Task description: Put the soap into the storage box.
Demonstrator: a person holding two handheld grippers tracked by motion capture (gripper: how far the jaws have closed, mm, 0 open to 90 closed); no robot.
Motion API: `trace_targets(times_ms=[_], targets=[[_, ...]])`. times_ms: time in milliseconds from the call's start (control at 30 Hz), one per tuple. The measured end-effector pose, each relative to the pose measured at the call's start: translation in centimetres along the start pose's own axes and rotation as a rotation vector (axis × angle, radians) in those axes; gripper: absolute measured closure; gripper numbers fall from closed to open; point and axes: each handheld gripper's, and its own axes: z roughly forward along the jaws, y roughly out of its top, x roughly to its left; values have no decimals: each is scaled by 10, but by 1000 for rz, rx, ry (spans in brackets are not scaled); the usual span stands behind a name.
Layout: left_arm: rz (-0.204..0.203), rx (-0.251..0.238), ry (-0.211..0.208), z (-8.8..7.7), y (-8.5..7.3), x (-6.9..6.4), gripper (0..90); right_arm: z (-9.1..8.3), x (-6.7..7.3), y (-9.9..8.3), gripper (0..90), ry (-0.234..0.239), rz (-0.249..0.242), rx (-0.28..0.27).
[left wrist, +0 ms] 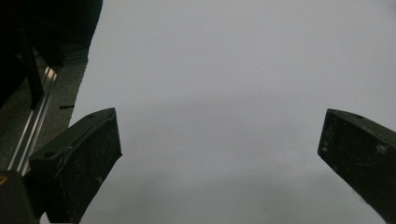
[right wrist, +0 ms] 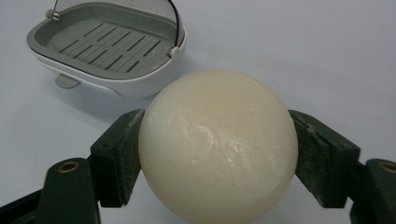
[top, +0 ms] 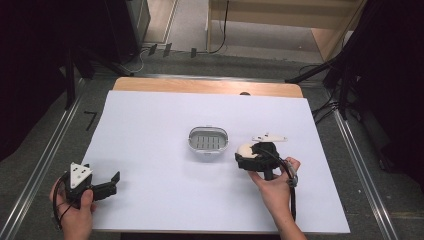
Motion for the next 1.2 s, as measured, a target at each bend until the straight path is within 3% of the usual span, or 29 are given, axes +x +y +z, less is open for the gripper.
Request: trace_targets(times_ms=[800,1200], targets=[[-3,2,-2,0,0,0,0,10,20,22,252,32,1,-4],[-5,-2,-2,0,0,0,0,21,37,38,252,56,-11,-4]])
